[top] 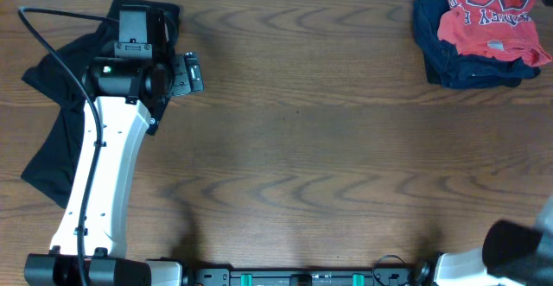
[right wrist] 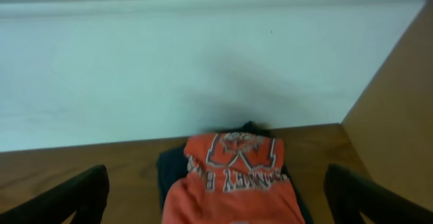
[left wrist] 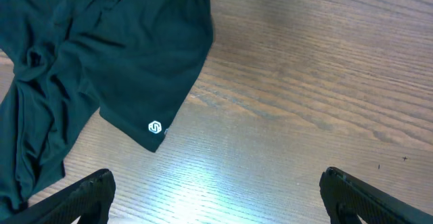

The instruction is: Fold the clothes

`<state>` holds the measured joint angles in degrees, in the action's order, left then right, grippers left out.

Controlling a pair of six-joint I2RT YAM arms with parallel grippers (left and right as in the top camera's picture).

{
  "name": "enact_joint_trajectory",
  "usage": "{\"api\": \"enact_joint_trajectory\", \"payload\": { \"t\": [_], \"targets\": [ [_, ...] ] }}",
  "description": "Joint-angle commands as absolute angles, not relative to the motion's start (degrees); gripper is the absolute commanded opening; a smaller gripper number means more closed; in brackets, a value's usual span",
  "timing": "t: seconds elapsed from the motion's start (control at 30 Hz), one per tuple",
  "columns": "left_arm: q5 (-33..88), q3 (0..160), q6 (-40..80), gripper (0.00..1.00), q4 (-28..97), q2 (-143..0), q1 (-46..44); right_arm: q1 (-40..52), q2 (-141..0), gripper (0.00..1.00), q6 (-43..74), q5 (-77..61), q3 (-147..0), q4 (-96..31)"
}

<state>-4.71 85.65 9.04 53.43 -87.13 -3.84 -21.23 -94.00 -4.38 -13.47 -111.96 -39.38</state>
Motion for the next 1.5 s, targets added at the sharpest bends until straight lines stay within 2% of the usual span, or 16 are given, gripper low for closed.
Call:
{"api": "enact_joint_trajectory", "payload": {
  "t": [0.0,0.23,0.93,1.07,1.23,1.47],
  "targets": [
    [-4.99,86.48,9.30,0.98,53.58,-87.24,-3.55,-20.14,-91.42,0.99,-3.88,-13.52,-111.77,-42.46],
    [-4.99,86.48,9.30,0.98,53.58,-87.24,-3.55,-20.23,-86.83,0.99,-3.88,-13.52,-111.77,-48.45],
    [-4.99,86.48,9.32,0.98,53.58,-87.24,-3.55,-19.81,-85.69,0.99,-3.90,-13.52,-111.66,-62.06],
    [-4.99,86.48,9.30,0.98,53.58,-87.24,-3.55,-16.01,-82.13,0.99,-3.90,-13.52,-111.63,-65.01],
    [-4.99,86.48,9.32,0.98,53.58,-87.24,-3.55,-6.61,-76.55,0.99,-4.69,-12.99,-109.97,-65.60],
    [-4.99,86.48,9.32,0.98,53.58,-87.24,-3.55,-2.52,-67.11,0.99,-9.98,-12.01,-94.39,-53.52]
  ]
}}
